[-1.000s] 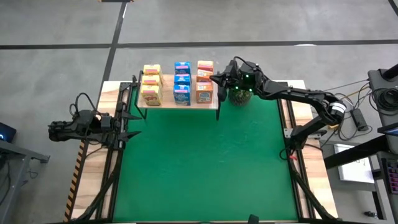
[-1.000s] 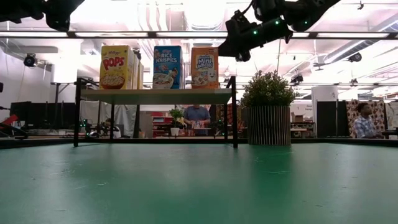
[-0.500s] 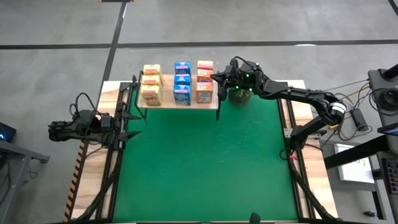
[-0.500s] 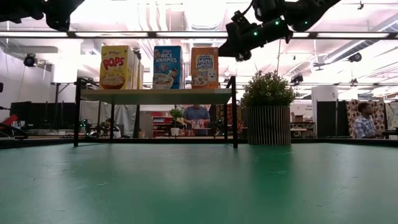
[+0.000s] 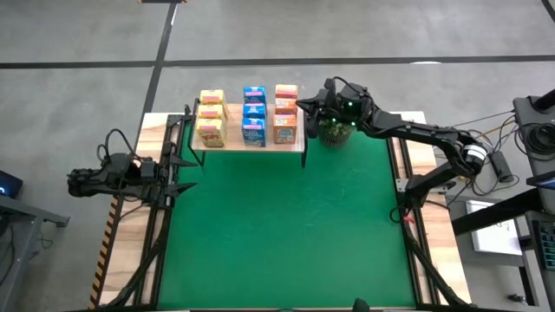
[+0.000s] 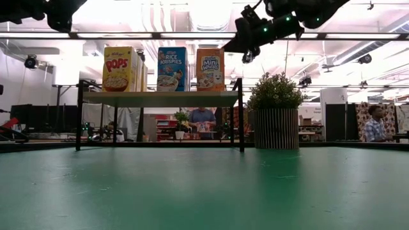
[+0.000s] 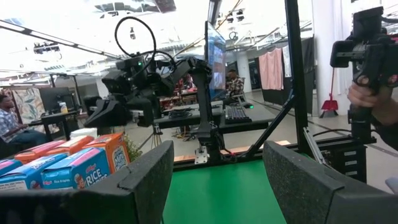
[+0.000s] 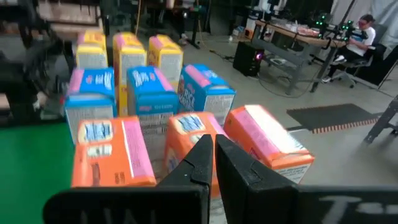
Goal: Stack cereal on shelf
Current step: Return to home position
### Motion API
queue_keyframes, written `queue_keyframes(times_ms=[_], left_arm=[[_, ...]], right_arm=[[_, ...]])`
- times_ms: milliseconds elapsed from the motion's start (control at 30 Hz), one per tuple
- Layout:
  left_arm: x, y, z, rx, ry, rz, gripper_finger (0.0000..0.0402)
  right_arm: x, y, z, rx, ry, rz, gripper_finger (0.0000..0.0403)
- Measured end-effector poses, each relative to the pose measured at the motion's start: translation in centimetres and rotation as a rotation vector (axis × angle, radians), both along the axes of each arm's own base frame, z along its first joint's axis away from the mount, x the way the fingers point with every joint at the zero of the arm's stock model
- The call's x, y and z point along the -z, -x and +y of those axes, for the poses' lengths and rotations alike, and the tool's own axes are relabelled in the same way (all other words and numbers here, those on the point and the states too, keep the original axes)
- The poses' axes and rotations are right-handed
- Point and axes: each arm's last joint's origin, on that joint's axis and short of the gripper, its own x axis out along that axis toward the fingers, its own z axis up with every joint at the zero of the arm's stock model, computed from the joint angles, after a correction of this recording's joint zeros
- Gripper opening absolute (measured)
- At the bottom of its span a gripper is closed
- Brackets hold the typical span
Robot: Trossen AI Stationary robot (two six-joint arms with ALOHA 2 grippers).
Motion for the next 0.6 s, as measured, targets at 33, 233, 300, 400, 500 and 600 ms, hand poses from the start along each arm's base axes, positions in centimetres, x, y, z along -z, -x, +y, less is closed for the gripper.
queue_keyframes(times_ms=[33,233,300,400,500,600], left_arm=[[0.0,0.0,0.0,0.000,0.000,0.000,0.0231],[0.0,0.0,0.0,0.000,0.000,0.000,0.0231],[0.0,0.0,0.0,0.000,0.001,0.000,0.0231],[0.0,0.0,0.0,0.001,0.003,0.000,0.0231],[-0.1,0.0,0.1,-0.023,0.010,-0.014,0.0231],[-0.3,0.2,0.3,-0.098,0.000,-0.010,0.0231]], right_arm=[[-0.2,0.1,0.1,0.001,-0.007,-0.014,0.0008],[-1.4,-0.4,0.0,-0.042,-0.097,-0.059,0.0008],[-1.9,-0.8,0.0,-0.050,-0.116,-0.061,0.0008],[-2.5,-1.2,0.1,-0.059,-0.127,-0.052,0.0008],[-3.3,-1.3,0.5,-0.072,-0.123,-0.059,0.0008],[-3.8,-1.2,1.4,-0.101,-0.070,-0.054,0.0008]])
